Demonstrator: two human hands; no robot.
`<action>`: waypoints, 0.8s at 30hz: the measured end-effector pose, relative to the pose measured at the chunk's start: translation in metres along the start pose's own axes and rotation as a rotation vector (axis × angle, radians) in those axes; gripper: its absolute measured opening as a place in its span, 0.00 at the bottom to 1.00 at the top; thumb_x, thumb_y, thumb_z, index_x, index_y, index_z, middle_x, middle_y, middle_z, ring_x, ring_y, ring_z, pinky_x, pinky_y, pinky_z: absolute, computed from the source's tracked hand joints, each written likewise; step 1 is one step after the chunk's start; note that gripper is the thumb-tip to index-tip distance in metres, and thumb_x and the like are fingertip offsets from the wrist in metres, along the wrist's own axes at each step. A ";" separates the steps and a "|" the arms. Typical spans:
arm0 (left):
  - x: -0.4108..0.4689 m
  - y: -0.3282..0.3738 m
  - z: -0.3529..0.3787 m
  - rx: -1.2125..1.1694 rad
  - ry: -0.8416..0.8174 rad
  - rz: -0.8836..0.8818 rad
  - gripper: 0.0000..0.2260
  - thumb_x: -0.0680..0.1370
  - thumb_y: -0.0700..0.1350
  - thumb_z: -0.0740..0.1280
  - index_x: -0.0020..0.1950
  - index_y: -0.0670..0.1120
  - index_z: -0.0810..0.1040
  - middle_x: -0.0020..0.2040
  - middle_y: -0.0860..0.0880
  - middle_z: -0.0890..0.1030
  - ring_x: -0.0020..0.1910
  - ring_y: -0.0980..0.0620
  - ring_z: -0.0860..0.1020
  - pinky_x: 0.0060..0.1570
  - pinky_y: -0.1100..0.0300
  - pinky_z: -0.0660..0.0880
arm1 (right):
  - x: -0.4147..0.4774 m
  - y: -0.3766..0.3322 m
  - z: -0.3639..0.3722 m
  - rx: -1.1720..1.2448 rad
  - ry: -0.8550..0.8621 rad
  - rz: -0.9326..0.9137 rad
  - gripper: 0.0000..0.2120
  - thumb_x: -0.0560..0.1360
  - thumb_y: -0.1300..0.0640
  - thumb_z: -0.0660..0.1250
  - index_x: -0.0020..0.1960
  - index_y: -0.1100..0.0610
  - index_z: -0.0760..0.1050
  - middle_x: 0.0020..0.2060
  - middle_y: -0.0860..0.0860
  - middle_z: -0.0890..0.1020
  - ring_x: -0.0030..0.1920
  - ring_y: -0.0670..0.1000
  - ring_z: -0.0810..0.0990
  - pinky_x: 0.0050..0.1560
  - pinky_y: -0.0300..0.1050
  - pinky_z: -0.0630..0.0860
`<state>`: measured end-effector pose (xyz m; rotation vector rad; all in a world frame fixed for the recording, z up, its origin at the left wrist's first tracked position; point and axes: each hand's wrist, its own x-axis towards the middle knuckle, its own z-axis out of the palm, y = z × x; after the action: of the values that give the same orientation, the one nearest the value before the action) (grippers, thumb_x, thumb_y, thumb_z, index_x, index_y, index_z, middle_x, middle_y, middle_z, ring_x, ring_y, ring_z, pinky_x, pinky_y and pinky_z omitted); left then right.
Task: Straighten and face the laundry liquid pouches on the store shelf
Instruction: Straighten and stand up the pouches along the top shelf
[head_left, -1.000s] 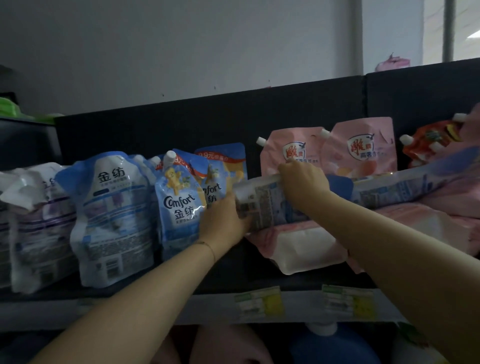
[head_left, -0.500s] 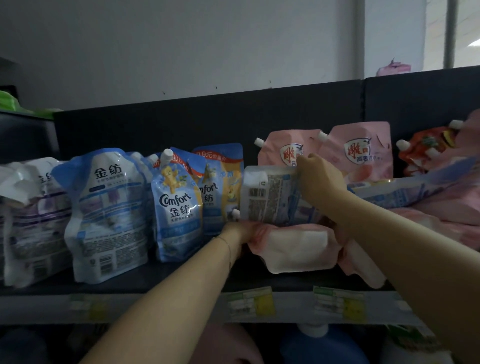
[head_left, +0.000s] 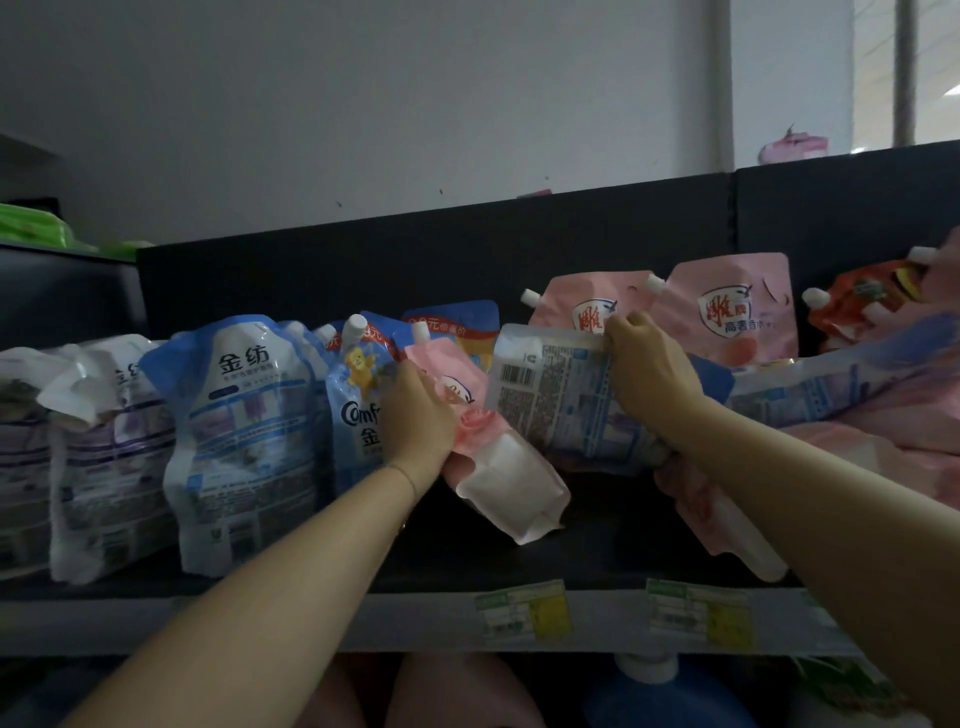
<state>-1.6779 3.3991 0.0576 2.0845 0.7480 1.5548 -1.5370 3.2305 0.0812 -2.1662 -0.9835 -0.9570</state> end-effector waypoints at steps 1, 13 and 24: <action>-0.002 -0.002 0.002 -0.005 0.002 0.019 0.04 0.81 0.37 0.55 0.48 0.40 0.69 0.37 0.54 0.67 0.35 0.57 0.68 0.33 0.65 0.61 | 0.001 -0.001 0.000 0.015 0.011 -0.007 0.09 0.76 0.69 0.61 0.55 0.62 0.70 0.51 0.57 0.72 0.45 0.60 0.76 0.39 0.50 0.68; 0.011 -0.007 0.005 0.043 0.051 0.341 0.05 0.79 0.35 0.55 0.45 0.43 0.66 0.42 0.45 0.72 0.36 0.50 0.69 0.31 0.65 0.60 | 0.011 -0.006 -0.009 0.087 0.091 -0.034 0.08 0.74 0.71 0.61 0.51 0.63 0.69 0.46 0.55 0.67 0.38 0.54 0.68 0.34 0.46 0.60; 0.022 -0.039 -0.006 0.178 0.114 0.287 0.06 0.81 0.41 0.53 0.49 0.41 0.68 0.48 0.43 0.73 0.40 0.47 0.73 0.36 0.57 0.66 | 0.018 -0.004 0.001 0.139 0.120 -0.086 0.05 0.74 0.72 0.61 0.47 0.64 0.70 0.43 0.53 0.66 0.34 0.51 0.65 0.28 0.39 0.57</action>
<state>-1.6853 3.4426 0.0508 2.3323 0.6704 1.8318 -1.5314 3.2412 0.0959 -1.9434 -1.0598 -1.0151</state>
